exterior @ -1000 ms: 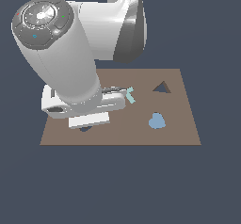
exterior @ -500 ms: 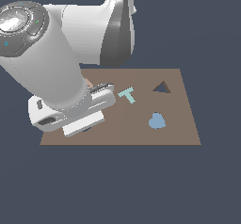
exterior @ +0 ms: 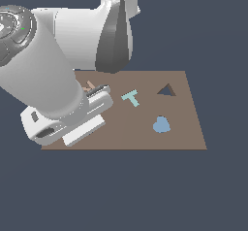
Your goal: Insert a designated object into the corresponding slot on a board.
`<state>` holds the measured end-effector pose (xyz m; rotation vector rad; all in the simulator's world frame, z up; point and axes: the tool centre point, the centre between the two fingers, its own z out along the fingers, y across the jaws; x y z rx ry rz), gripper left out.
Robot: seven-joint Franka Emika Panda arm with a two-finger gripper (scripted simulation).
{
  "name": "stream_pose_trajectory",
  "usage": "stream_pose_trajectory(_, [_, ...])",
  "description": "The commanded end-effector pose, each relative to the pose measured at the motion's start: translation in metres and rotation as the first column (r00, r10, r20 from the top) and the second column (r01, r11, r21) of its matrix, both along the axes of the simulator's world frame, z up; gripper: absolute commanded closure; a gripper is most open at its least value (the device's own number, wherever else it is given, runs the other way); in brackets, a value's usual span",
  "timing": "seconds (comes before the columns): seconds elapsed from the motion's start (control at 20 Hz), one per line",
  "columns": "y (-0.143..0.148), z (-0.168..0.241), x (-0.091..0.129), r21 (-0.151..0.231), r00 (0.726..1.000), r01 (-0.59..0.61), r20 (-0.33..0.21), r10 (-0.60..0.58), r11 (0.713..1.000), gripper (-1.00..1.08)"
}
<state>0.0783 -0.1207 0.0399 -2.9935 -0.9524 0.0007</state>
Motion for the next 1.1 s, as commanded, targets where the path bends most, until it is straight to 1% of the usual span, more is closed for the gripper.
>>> stream_pose_trajectory(0.0, [-0.001,0.0,0.002,0.0,1.0,-0.024,0.0,0.024,1.0,1.08])
stream_pose_trajectory(0.35, [-0.002,0.0,0.003,0.0,0.999,-0.035,0.0,0.035,0.999,1.08])
stream_pose_trajectory(0.65, [-0.002,-0.01,0.003,-0.002,0.999,-0.039,0.0,0.039,0.999,1.08])
stream_pose_trajectory(0.7, [-0.002,-0.01,0.003,-0.002,0.999,-0.039,0.0,0.039,0.999,-0.92])
stream_pose_trajectory(1.05, [-0.002,-0.01,0.003,-0.002,0.999,-0.039,0.0,0.039,0.999,-0.92])
